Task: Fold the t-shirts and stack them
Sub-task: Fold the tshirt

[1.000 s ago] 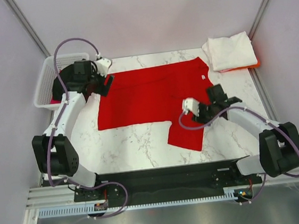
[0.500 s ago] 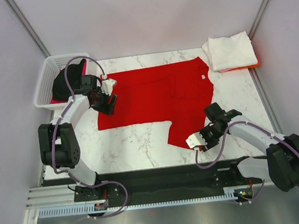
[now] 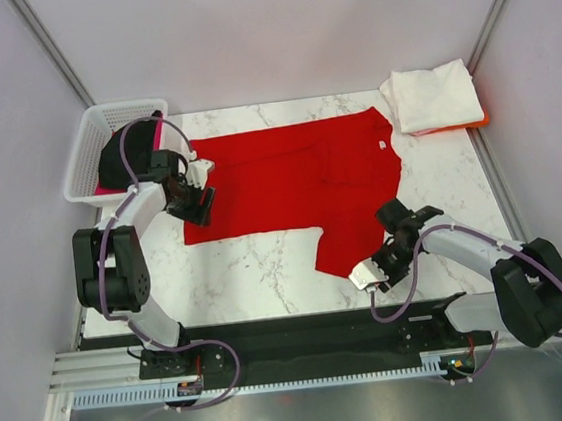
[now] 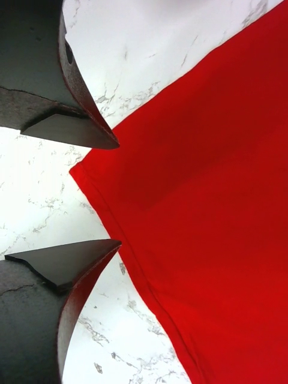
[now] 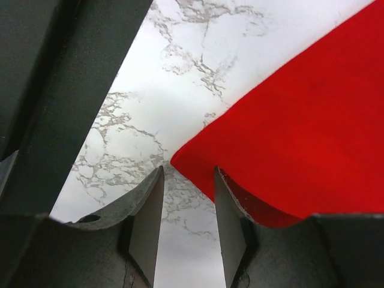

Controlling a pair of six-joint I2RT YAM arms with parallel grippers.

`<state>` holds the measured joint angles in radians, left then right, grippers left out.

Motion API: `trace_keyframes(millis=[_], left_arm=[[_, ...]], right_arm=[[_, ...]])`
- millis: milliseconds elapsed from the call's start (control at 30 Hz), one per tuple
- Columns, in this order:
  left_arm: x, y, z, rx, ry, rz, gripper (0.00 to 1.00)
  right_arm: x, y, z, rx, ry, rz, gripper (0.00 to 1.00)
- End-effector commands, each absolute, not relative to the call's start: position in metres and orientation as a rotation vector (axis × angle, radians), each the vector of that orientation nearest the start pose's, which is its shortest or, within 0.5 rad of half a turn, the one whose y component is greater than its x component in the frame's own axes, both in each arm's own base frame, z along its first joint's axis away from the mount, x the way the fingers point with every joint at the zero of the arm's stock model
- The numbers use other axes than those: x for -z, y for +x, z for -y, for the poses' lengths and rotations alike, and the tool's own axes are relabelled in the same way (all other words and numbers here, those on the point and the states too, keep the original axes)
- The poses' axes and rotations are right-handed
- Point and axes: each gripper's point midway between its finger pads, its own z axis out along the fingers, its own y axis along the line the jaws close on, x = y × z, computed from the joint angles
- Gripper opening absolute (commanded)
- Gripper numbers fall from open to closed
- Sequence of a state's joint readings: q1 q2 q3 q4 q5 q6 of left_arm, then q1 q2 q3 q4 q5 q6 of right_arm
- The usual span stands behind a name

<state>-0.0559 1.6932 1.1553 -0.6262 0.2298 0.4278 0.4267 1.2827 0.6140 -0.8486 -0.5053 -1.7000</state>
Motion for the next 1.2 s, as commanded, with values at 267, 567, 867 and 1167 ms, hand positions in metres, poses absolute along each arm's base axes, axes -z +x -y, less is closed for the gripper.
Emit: trace_keyframes(millis=[267,567,867,1167], left_arm=[[-0.034,0.33,0.028,0.245,0.655,-2.68,0.67],[-0.02,0.32,0.024,0.368,0.549,-2.729,0.54],[-0.014,0.312,0.008,0.297,0.538,-2.75,0.58],[-0.031,0.313,0.008,0.269,0.502,-2.701,0.66]], right_arm=[[-0.017,0.151,-0.14,-0.63,-2.436,-1.277,0.05],[-0.022,0.161,-0.141,-0.57,-2.385,-1.334,0.0],[-0.02,0.162,-0.141,-0.563,-2.379,-1.356,0.0],[-0.016,0.17,-0.144,-0.557,-2.377,-1.374,0.0]])
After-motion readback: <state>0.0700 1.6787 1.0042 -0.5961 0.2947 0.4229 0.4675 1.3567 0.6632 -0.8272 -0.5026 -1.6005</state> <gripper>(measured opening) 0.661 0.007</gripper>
